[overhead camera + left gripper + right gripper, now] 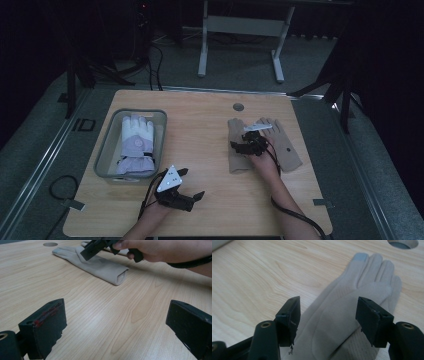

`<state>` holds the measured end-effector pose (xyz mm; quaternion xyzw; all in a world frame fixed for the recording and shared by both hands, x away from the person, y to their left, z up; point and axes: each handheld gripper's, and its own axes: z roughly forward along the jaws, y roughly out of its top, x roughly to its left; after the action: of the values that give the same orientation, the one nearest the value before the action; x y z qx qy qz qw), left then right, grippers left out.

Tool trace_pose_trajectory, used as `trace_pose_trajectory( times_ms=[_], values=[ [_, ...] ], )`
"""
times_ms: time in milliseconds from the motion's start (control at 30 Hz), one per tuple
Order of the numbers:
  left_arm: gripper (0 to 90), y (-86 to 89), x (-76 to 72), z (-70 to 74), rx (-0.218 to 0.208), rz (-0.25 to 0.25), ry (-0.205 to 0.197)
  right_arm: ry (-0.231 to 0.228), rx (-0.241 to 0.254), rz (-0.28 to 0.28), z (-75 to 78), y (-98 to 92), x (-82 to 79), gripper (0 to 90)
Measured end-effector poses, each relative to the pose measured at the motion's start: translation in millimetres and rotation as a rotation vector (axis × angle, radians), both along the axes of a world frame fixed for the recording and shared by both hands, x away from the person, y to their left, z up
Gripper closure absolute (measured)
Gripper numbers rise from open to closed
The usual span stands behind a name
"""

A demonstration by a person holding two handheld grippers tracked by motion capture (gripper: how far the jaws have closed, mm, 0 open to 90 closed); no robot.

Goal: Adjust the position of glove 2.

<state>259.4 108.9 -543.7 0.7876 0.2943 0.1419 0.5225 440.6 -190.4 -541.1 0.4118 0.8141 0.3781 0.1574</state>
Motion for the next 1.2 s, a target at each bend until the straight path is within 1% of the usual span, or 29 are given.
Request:
trace_pose_trajectory(
  times_ms=[33,67,100,133,167,233,300,333,367,433,567,667,733,800,833,867,933,1033,1100,1133,1167,1200],
  values=[
    [3.1,0.0,-0.1,-0.1,0.001,0.000,0.000,0.001,-0.015,-0.014,-2.7,0.7,0.7,38.4],
    [3.0,-0.2,-0.3,-0.2,0.001,0.001,-0.001,-0.006,-0.031,-0.026,-5.4,0.9,1.4,41.1],
    [3.1,-0.3,-0.5,-0.2,0.003,0.000,-0.002,-0.007,-0.044,-0.039,-8.0,0.9,1.8,45.7],
    [3.1,-0.5,-0.6,-0.2,0.005,-0.001,-0.003,-0.015,-0.068,-0.047,-10.4,1.3,1.4,49.3],
    [3.1,-0.8,-0.8,-0.3,0.006,-0.002,-0.003,-0.031,-0.081,-0.047,-11.1,2.0,0.5,50.4],
    [3.1,-1.4,-1.0,-0.4,0.004,-0.003,-0.003,-0.043,-0.097,-0.048,-11.2,3.6,-0.9,57.5],
    [3.1,-1.9,-1.4,-0.3,0.005,-0.004,-0.005,-0.043,-0.098,-0.054,-10.8,4.4,-2.5,69.9],
    [3.1,-2.2,-1.7,-0.3,0.005,-0.004,-0.006,-0.038,-0.094,-0.065,-10.1,4.2,-2.7,74.4],
    [3.1,-2.3,-1.7,-0.3,0.005,-0.004,-0.007,-0.031,-0.082,-0.072,-9.9,3.9,-2.7,78.6],
    [3.1,-2.2,-1.1,-0.6,0.002,-0.004,-0.006,-0.027,-0.066,-0.082,-9.4,3.8,-3.5,82.6],
    [3.1,-2.2,0.1,-1.1,-0.002,-0.004,-0.001,-0.022,-0.030,-0.094,-1.7,3.2,-8.6,84.2],
    [3.1,-3.3,0.6,-1.7,0.001,-0.006,-0.001,-0.042,0.003,-0.097,11.5,1.2,-16.7,84.4],
    [3.1,-4.0,0.5,-1.7,0.005,-0.007,-0.001,-0.053,0.033,-0.103,22.2,-0.3,-24.0,84.4],
    [3.1,-4.3,0.3,-1.6,0.005,-0.007,-0.002,-0.074,0.043,-0.103,32.6,-1.1,-31.7,84.5],
    [3.1,-4.5,0.1,-1.3,0.005,-0.006,-0.004,-0.074,0.043,-0.103,32.6,-1.1,-31.7,84.5],
    [3.1,-4.7,0.0,-1.2,0.005,-0.006,-0.005,-0.098,0.050,-0.105,43.4,-1.4,-40.7,84.5],
    [3.1,-4.8,0.1,-1.2,0.005,-0.004,-0.006,-0.119,0.039,-0.101,51.5,-0.4,-48.0,84.5],
    [3.1,-4.5,0.3,-0.8,0.001,-0.001,-0.005,-0.148,0.059,-0.108,63.2,-0.2,-62.4,84.5],
    [3.1,-4.5,0.4,-0.7,0.001,0.000,-0.007,-0.161,0.062,-0.111,65.5,1.8,-73.5,84.5],
    [3.1,-4.5,0.4,-0.7,0.001,0.000,-0.007,-0.162,0.058,-0.127,64.8,3.5,-79.1,84.5],
    [3.1,-4.7,0.5,-0.9,0.003,0.000,-0.006,-0.156,0.066,-0.132,62.9,4.8,-83.5,84.5],
    [3.1,-4.8,0.5,-1.0,0.005,-0.001,-0.005,-0.149,0.060,-0.133,60.1,7.3,-87.3,84.5]
  ],
)
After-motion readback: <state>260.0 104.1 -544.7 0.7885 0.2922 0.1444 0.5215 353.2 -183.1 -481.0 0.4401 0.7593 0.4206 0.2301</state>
